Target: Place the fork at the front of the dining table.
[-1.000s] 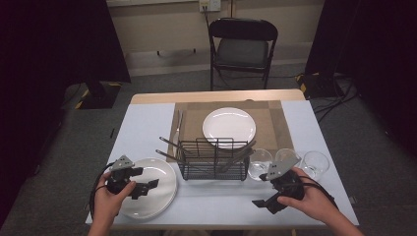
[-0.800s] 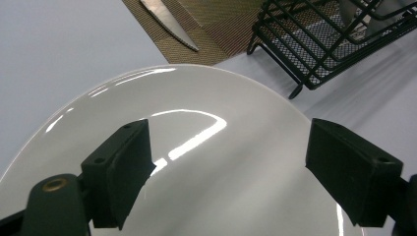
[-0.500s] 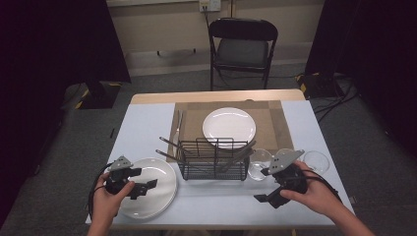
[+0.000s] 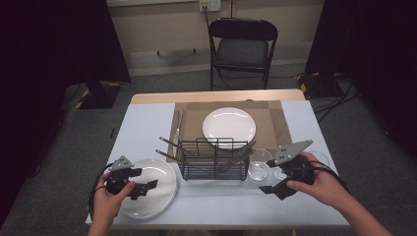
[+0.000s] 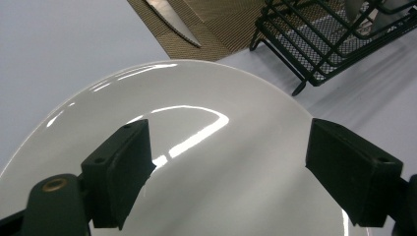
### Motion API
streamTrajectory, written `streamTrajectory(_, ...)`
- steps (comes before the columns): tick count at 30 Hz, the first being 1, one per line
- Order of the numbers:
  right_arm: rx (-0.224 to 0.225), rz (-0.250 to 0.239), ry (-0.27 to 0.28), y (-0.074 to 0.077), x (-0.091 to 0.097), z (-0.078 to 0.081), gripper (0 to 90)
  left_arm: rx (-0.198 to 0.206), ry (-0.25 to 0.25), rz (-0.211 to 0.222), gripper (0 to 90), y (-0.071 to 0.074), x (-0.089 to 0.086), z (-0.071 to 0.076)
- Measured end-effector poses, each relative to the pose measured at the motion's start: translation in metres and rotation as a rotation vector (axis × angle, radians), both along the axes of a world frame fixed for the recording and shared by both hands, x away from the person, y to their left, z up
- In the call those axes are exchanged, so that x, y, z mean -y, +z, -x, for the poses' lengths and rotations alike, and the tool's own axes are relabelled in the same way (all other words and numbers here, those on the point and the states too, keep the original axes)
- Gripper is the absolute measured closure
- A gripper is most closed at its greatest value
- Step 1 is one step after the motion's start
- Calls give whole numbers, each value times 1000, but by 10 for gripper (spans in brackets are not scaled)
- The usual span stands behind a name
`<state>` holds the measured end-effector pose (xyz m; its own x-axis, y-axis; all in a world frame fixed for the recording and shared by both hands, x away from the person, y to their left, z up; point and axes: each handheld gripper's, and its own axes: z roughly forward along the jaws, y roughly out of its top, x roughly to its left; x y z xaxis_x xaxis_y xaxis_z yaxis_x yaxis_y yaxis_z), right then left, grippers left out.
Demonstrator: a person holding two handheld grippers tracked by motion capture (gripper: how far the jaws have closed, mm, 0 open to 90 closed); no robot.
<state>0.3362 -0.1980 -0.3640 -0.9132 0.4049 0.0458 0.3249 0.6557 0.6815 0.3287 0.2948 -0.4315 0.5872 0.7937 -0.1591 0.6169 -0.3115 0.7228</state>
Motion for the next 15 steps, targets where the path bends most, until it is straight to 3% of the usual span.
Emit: streamTrajectory(15,2,-6,-24,7,0,-12,135,0,6,1,173,0,-2,0)
